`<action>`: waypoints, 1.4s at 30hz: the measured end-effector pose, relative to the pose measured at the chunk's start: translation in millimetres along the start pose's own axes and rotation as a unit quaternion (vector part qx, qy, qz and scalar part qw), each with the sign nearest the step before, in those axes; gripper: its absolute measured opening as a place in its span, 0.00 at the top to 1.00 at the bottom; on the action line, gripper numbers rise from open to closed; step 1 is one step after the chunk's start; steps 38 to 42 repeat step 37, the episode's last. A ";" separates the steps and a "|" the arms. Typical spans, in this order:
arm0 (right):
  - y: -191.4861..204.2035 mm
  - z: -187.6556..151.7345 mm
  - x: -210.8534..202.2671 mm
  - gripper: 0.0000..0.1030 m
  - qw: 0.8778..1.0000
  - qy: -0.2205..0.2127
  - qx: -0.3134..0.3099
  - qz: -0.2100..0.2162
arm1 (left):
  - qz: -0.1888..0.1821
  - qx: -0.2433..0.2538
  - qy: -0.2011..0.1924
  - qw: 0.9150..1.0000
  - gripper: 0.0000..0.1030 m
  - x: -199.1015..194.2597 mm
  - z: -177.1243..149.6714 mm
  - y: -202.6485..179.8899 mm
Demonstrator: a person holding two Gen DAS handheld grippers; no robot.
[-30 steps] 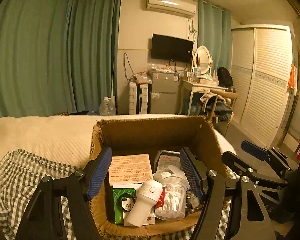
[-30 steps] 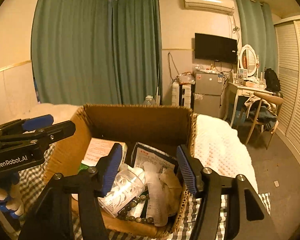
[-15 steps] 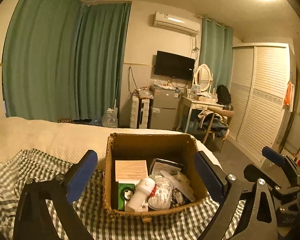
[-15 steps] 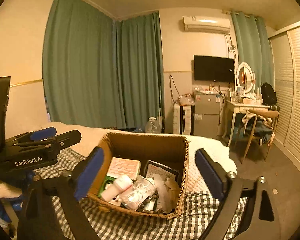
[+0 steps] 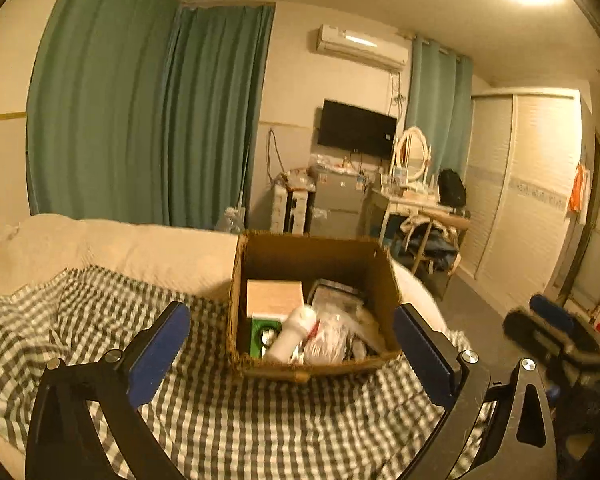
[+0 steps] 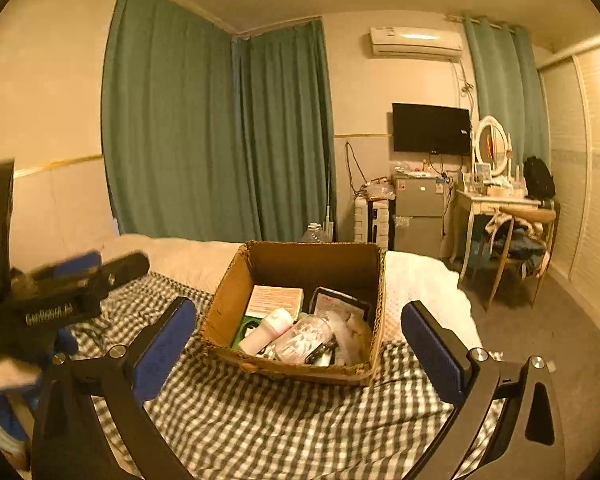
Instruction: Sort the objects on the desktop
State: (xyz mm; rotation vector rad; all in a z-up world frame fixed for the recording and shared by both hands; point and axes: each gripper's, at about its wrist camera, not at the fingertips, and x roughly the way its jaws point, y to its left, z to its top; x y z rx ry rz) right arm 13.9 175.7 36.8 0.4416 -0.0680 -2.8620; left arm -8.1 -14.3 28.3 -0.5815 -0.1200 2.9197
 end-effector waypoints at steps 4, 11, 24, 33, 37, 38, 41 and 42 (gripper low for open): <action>-3.1 -10.4 2.8 0.00 1.000 0.008 0.020 -0.007 | 0.021 0.019 0.021 0.999 0.00 15.9 -15.1 -5.5; -1.0 -33.7 26.4 0.00 0.999 0.027 -0.005 -0.032 | 0.041 0.027 0.040 0.998 0.00 40.5 -38.0 -1.7; -7.6 -60.3 59.4 0.00 0.998 0.058 -0.008 -0.030 | 0.038 0.030 0.070 0.996 0.00 64.8 -57.8 -1.2; -6.9 -60.2 60.2 0.00 0.998 0.058 -0.006 -0.028 | 0.050 0.025 0.069 0.996 0.00 64.0 -58.7 -1.7; -5.8 -61.0 61.5 0.00 0.998 0.060 -0.007 -0.029 | 0.048 0.024 0.070 0.996 0.00 63.6 -57.9 -1.5; -5.8 -61.0 61.5 0.00 0.998 0.060 -0.007 -0.029 | 0.048 0.024 0.070 0.996 0.00 63.6 -57.9 -1.5; -5.8 -61.0 61.5 0.00 0.998 0.060 -0.007 -0.029 | 0.048 0.024 0.070 0.996 0.00 63.6 -57.9 -1.5; -5.8 -61.0 61.5 0.00 0.998 0.060 -0.007 -0.029 | 0.048 0.024 0.070 0.996 0.00 63.6 -57.9 -1.5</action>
